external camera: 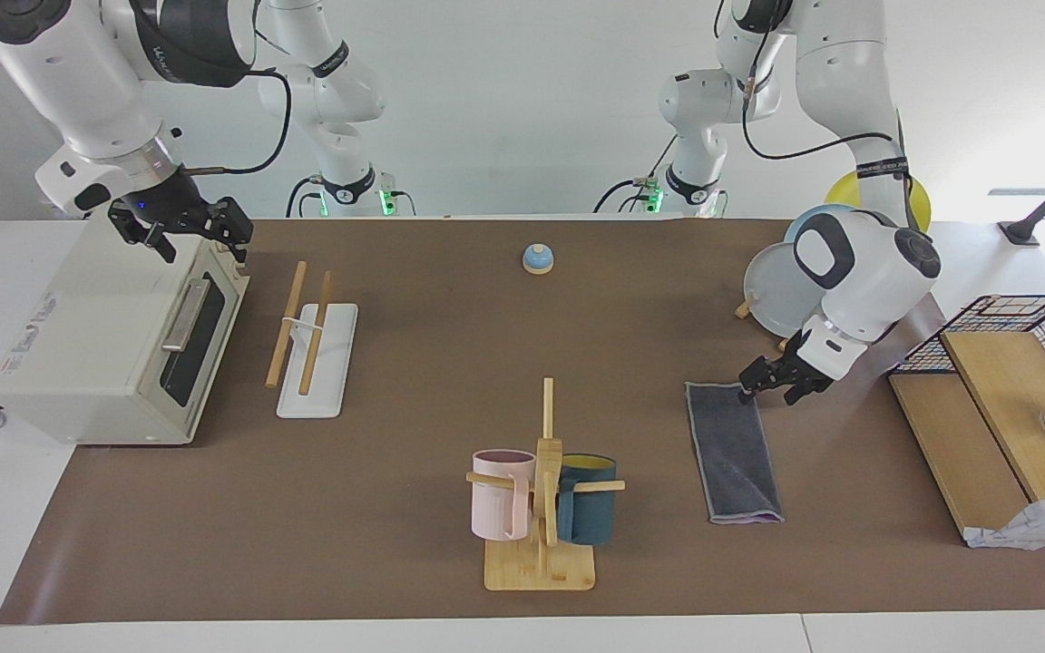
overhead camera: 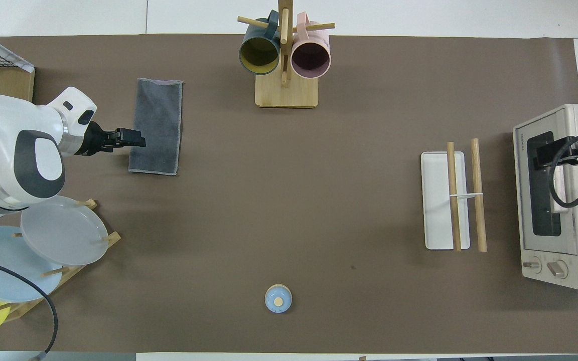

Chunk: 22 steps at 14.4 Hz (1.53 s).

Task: Fold towel and hang on rack
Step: 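Grasp the folded towel's edge with the left gripper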

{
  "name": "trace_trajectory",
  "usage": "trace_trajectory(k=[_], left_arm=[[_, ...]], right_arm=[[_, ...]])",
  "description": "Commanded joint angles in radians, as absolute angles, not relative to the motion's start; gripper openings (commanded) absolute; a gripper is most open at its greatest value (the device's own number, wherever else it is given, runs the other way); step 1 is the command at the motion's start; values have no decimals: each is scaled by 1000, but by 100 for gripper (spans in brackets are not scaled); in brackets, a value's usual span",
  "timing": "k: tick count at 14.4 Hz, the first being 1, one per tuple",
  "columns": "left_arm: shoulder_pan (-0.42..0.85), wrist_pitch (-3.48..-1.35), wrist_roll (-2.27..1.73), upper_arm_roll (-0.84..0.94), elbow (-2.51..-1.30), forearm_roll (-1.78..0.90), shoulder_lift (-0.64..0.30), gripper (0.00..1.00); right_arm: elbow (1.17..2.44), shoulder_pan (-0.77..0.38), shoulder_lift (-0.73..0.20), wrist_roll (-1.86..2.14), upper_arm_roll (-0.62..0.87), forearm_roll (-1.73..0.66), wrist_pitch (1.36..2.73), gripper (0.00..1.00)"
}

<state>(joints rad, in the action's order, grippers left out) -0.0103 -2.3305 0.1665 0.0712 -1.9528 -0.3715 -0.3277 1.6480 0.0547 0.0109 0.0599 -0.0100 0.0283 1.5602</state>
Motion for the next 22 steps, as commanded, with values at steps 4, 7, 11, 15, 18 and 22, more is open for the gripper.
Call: trace_trajectory(k=[4, 7, 11, 15, 18, 22], left_arm=[[-31, -2279, 224, 81, -1884, -457, -397, 98], [-31, -2284, 224, 84, -1881, -459, -411, 89], [-28, -2289, 250, 87, -1881, -459, -416, 77], [-14, -2322, 252, 87, -1882, -462, -430, 75], [-14, -2327, 250, 87, -1882, -462, -431, 69], [-14, -2335, 250, 87, -1882, -463, -434, 34]], right_arm=[[1664, 63, 29, 81, -6, 26, 1554, 100], [1664, 63, 29, 81, -6, 26, 1554, 100], [1664, 63, 29, 81, -6, 26, 1554, 100], [1664, 64, 29, 81, -6, 26, 1554, 100], [1664, 63, 29, 81, -6, 26, 1554, 100], [1664, 63, 29, 81, -6, 26, 1554, 100]])
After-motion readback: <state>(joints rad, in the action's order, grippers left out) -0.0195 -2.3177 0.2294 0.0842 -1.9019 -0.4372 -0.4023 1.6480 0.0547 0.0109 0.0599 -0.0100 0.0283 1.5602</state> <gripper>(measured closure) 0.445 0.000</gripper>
